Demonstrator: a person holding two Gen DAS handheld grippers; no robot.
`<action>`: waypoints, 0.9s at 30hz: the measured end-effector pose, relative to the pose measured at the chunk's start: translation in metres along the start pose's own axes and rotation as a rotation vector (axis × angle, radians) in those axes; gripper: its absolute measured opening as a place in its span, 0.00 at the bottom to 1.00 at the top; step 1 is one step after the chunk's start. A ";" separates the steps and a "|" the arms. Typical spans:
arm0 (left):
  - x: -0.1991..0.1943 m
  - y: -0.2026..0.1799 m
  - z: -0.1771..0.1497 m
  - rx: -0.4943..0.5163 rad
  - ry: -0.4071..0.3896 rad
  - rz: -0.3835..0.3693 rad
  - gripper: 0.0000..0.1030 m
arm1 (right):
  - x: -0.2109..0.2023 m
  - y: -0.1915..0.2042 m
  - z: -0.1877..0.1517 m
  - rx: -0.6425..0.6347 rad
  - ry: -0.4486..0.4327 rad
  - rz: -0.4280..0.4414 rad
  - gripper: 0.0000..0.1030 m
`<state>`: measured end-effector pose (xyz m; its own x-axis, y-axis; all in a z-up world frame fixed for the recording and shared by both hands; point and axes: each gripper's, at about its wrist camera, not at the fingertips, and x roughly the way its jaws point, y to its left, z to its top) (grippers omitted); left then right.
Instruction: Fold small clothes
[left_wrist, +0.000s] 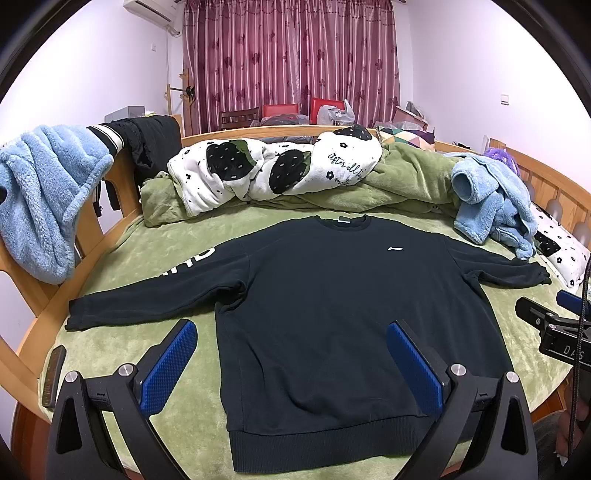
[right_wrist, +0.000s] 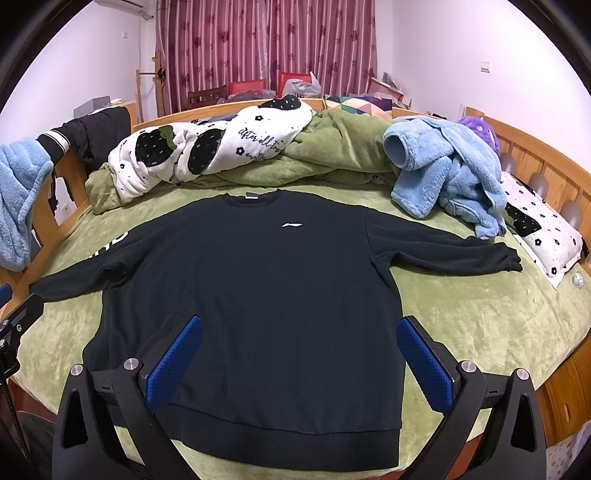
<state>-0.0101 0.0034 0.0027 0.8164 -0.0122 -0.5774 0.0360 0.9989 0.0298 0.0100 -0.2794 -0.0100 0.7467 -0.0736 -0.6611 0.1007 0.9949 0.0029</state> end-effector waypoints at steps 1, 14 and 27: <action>0.000 0.000 0.000 0.000 0.001 0.001 1.00 | 0.001 0.001 -0.001 0.000 -0.001 0.003 1.00; 0.000 0.000 0.000 -0.001 -0.001 0.000 1.00 | 0.001 0.000 -0.001 -0.002 -0.002 0.003 1.00; 0.000 0.001 0.000 -0.002 0.000 0.000 1.00 | 0.002 0.000 -0.001 -0.002 -0.002 0.005 1.00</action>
<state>-0.0101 0.0039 0.0026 0.8165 -0.0123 -0.5772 0.0348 0.9990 0.0279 0.0109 -0.2794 -0.0118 0.7485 -0.0688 -0.6595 0.0957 0.9954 0.0048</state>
